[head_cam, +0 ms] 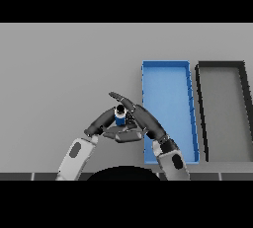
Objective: Pick up the blue pipe and place it into the blue bin.
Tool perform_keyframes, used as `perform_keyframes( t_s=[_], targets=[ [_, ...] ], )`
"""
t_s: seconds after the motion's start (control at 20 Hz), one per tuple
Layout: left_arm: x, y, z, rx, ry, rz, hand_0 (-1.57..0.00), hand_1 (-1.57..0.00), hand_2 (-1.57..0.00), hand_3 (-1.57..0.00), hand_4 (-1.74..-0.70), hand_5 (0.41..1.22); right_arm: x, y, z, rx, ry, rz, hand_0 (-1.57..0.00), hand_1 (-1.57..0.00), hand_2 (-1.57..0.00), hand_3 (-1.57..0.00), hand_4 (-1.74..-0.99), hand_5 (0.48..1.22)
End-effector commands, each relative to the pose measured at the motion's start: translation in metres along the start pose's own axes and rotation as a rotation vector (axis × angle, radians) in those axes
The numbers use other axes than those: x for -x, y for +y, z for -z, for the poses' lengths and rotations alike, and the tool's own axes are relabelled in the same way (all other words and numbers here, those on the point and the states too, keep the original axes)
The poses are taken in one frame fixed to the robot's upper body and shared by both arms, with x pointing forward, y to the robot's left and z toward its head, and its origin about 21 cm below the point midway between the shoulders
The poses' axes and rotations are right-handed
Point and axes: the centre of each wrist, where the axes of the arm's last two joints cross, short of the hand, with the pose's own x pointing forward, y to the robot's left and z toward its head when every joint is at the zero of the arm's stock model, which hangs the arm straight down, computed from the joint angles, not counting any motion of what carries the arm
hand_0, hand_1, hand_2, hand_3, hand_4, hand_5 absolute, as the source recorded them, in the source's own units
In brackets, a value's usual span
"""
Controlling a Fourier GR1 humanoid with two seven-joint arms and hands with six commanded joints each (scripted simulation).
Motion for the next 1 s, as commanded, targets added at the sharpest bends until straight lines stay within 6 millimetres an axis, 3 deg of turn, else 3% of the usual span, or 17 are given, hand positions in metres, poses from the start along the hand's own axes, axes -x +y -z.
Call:
perform_keyframes(
  t_s=[0.0,0.2,0.3,0.45,0.6,0.65,0.8,0.95],
  targets=[
    [-0.001,0.001,0.0,-0.005,0.004,0.006,-1.57,-1.57,-1.57,-1.57,-1.47,1.221,-0.004,-0.003,0.003,-0.001,-0.013,-0.003,-0.02,-0.03,-0.08,0.0,-1.196,0.526],
    [0.002,0.001,-0.005,-0.014,0.02,0.023,-1.57,-1.57,-1.57,-1.57,-1.47,1.221,-0.016,-0.011,0.015,-0.026,-0.056,-0.02,-0.07,-0.11,-0.17,-0.04,-1.204,0.497],
    [0.004,0.004,-0.006,-0.016,0.021,0.02,-1.57,-1.57,-1.57,-1.57,-1.52,1.221,-0.017,-0.006,0.022,-0.06,-0.054,-0.027,-0.32,-0.36,-0.38,-0.24,-1.278,0.485],
    [0.001,0.005,-0.006,-0.014,0.069,0.037,-1.57,-1.57,-1.57,-1.57,-1.62,1.221,-0.018,-0.005,0.028,-0.081,-0.064,-0.017,-0.88,-0.88,-0.91,-0.76,-1.467,0.518],
    [0.003,0.0,-0.005,-0.011,0.036,-0.006,-1.57,-1.57,-1.57,-1.52,-1.68,1.221,-0.018,-0.001,0.032,-0.084,-0.073,0.017,-1.22,-1.22,-1.23,-1.02,-1.581,0.65],
    [0.003,0.0,-0.004,-0.014,0.021,-0.029,-1.57,-1.57,-1.57,-1.53,-1.69,1.221,-0.016,0.0,0.034,-0.086,-0.081,0.04,-1.29,-1.29,-1.3,-1.1,-1.606,0.765],
    [0.002,0.0,-0.007,-0.006,0.006,-0.044,-1.57,-1.57,-1.57,-1.46,-1.71,1.221,-0.015,0.001,0.033,-0.089,-0.101,0.038,-1.43,-1.43,-1.43,-1.3,-1.665,0.987],
    [0.001,0.004,-0.003,-0.011,0.025,-0.025,-1.57,-1.57,-1.57,-1.44,-1.73,1.221,-0.014,0.006,0.034,-0.093,-0.115,0.021,-1.5,-1.5,-1.5,-1.43,-1.702,1.101]
  ],
)
